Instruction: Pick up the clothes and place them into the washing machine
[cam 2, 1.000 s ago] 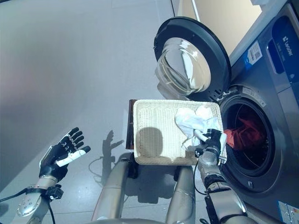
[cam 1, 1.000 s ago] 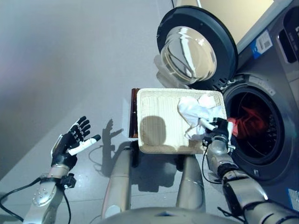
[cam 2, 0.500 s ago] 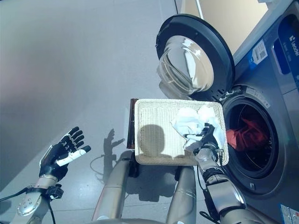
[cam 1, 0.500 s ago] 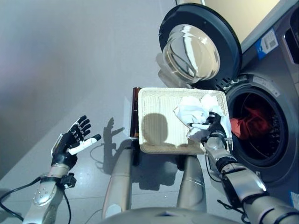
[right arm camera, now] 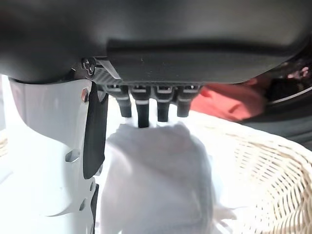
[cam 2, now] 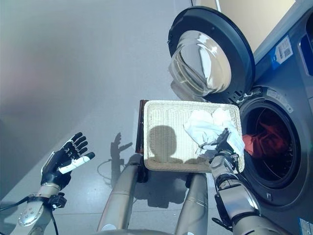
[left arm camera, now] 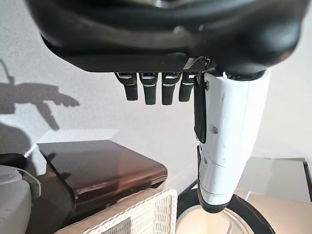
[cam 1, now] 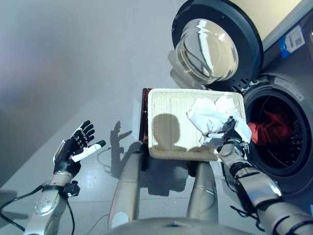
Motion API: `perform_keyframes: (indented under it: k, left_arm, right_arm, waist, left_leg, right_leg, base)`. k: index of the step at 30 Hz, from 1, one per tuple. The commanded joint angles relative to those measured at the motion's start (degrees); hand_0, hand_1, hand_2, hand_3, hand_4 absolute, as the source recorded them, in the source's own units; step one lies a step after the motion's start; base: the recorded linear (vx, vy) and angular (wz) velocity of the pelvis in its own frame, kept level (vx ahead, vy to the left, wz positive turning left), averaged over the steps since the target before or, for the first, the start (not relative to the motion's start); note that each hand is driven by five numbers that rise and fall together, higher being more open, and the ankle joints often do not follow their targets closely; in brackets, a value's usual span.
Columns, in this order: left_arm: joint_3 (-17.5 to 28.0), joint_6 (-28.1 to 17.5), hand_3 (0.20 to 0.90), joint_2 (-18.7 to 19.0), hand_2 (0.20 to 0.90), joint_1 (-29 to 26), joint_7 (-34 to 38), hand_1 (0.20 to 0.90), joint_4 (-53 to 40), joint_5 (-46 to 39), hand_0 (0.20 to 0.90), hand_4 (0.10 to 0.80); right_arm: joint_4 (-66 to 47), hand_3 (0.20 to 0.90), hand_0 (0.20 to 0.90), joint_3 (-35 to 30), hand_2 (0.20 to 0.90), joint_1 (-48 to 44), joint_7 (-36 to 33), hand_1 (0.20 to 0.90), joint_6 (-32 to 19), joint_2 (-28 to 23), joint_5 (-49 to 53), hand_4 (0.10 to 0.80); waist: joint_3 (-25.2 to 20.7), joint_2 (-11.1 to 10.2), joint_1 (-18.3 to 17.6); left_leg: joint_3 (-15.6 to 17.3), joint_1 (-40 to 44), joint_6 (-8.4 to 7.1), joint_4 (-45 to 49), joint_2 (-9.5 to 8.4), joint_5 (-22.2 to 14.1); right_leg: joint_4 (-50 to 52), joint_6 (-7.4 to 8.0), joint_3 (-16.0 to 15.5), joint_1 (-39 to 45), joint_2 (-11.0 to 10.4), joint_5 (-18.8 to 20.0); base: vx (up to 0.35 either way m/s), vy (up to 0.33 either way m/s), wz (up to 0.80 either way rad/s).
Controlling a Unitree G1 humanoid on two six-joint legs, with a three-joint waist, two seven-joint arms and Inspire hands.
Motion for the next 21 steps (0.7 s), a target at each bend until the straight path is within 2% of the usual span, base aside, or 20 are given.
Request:
perform_keyframes:
  k: [1, 9, 21]
  left_arm:
    - [2.6, -4.7, 0.900, 1.5, 0.900, 1.2, 0.2, 0.900, -7.3, 0.1, 0.900, 0.800]
    - [2.1, -4.8, 0.900, 4.6, 0.900, 1.6, -2.0, 0.900, -12.3, -1.2, 0.900, 0.800]
    - [1.2, -5.3, 0.900, 4.8, 0.900, -0.2, -2.3, 0.900, -12.8, -1.0, 0.900, 0.800]
  right_arm:
    - [1.5, 0.900, 0.900, 1.2, 0.900, -1.8, -2.5, 0.900, -0.8, -4.4, 1.9, 0.800]
    - [9.8, 0.900, 0.900, 1.9, 0.900, -5.0, 1.5, 0.900, 3.0, -6.6, 1.8, 0.800]
    - [7.5, 0.900, 0.900, 2.6, 0.900, -5.0, 4.2, 0.900, 0.6, -5.5, 3.0, 0.800]
  waist:
    - [-2.2, 0.3, 0.5]
    - [-2.0, 2.7, 2.9]
    - [-2.5, 3.6, 3.5]
  left_leg:
    - [-3.2, -0.8, -4.38, -7.7, 2.11, 4.4]
    - [-3.6, -3.8, -4.09, -4.9, 1.52, 3.9]
    - [-3.2, -5.6, -3.67, -5.0, 1.15, 4.2]
  right_leg:
    - [-2.4, -0.32, 1.5, -0.3, -1.4, 2.0]
    - [1.3, -0.57, 2.6, -3.7, -2.3, 0.8]
    - [2.5, -0.36, 3.4, -6.6, -2.7, 0.8]
  base:
    - [0.000, 0.000, 0.00]
    - [-0.009, -0.009, 0.03]
    - [0.001, -0.002, 0.01]
